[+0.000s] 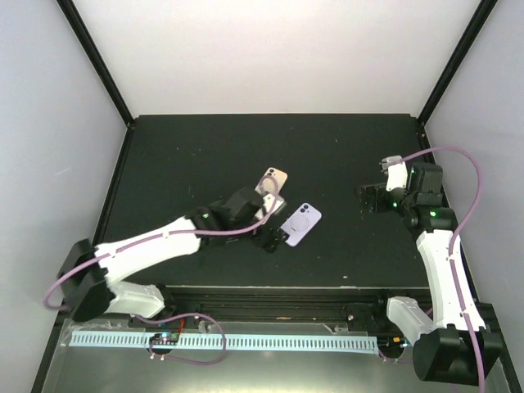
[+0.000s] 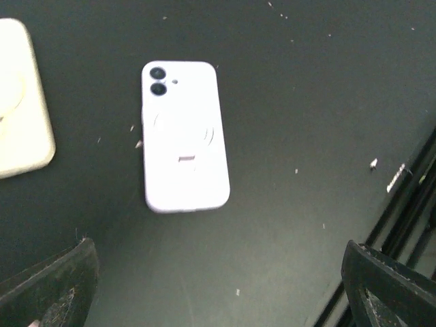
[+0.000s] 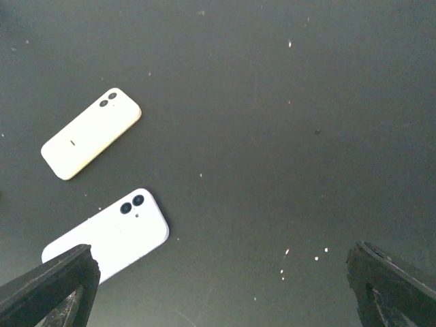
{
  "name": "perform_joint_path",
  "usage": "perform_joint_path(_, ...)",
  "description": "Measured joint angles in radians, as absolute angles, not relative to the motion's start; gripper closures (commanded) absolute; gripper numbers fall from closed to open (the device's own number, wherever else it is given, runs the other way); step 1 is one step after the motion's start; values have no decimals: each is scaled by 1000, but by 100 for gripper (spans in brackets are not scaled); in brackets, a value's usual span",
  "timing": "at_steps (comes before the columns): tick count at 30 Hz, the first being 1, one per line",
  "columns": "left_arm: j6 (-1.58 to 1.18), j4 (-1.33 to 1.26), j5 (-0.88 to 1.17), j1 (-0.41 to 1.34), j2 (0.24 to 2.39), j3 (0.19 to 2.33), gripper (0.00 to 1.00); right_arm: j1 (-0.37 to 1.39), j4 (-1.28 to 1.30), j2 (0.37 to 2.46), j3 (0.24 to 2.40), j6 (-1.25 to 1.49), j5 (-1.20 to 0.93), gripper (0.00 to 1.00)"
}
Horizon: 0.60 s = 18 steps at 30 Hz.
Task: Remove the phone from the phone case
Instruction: Pick up the phone at the center of the board.
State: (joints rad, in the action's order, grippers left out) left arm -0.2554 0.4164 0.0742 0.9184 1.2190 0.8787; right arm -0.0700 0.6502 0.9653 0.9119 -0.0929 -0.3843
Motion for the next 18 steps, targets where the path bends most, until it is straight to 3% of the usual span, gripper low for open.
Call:
perform_joint_path(11, -178, 602, 17, 939, 1845, 1416, 1, -70, 642, 945, 862, -96, -422, 0)
perform_joint_path(18, -147, 777, 5, 939, 2103, 1707, 1, -70, 643, 948, 862, -96, -451, 0)
